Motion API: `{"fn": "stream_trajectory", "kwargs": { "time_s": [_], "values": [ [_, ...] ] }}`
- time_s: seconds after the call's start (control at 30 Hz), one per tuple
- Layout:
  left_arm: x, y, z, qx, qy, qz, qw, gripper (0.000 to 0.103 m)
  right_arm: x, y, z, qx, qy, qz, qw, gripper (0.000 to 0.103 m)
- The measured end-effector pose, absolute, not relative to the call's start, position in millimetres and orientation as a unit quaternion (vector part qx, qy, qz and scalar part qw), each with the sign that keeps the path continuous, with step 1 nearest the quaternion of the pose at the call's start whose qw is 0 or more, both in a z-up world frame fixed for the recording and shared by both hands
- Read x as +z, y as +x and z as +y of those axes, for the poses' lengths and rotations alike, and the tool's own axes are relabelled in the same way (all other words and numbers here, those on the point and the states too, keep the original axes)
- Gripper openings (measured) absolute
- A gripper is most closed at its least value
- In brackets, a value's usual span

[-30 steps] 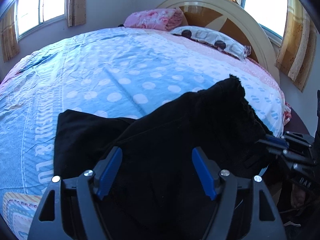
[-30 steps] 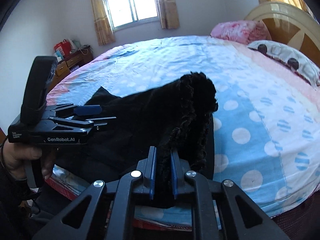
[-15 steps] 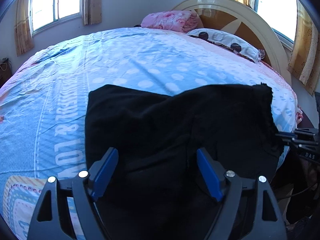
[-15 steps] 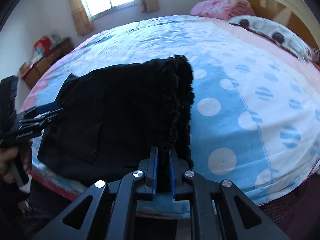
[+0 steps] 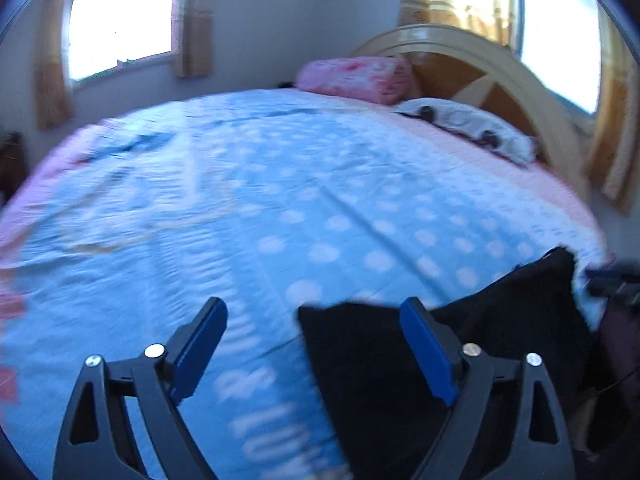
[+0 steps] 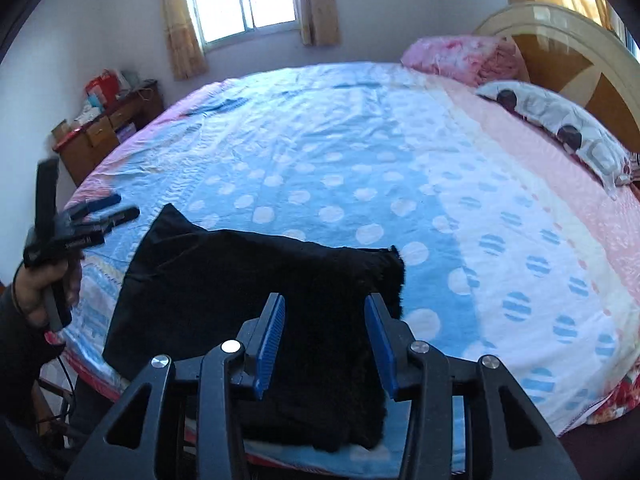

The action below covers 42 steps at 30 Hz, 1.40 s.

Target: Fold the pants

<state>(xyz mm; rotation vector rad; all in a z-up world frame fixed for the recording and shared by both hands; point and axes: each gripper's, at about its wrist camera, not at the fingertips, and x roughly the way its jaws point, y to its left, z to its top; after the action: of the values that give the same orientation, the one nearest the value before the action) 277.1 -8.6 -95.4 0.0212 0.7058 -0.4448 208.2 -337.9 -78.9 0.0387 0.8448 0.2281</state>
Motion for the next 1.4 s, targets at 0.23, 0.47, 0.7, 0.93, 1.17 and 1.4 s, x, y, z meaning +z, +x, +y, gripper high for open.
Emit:
{"fn": "stream_trajectory", "kwargs": {
  "time_s": [0.23,0.47,0.7,0.93,1.17,1.4],
  "values": [
    [-106.5,311.7,-44.0,-0.368,0.080,0.375,0.847,0.081,-108.3,207.6,-304.0,0.134,0.019,0.432,0.892,0.044],
    [-126.8,310.6,-70.5,-0.418,0.164,0.426,0.785,0.037,-120.5,212.7,-314.6,0.122,0.045,0.441,0.888,0.044],
    [-118.2,306.1,-53.0,-0.432,0.148,0.422,0.783,0.017,-121.5,213.9,-311.7,0.127,0.039,0.437,0.890,0.044],
    [-117.1,324.4,-26.2,-0.407,0.109,0.436,0.795,0.015,-128.0,217.3,-306.8,0.133,0.041,0.440,0.887,0.044],
    [-139.6,332.0,-36.8,-0.376,0.110,0.437,0.810,0.013,-141.0,224.8,-299.5,0.117,0.013,0.458,0.881,0.044],
    [-149.7,339.4,-36.1,-0.362,0.084,0.447,0.814,0.016,-95.1,221.0,-303.2,0.129,0.023,0.398,0.908,0.044]
  ]
}}
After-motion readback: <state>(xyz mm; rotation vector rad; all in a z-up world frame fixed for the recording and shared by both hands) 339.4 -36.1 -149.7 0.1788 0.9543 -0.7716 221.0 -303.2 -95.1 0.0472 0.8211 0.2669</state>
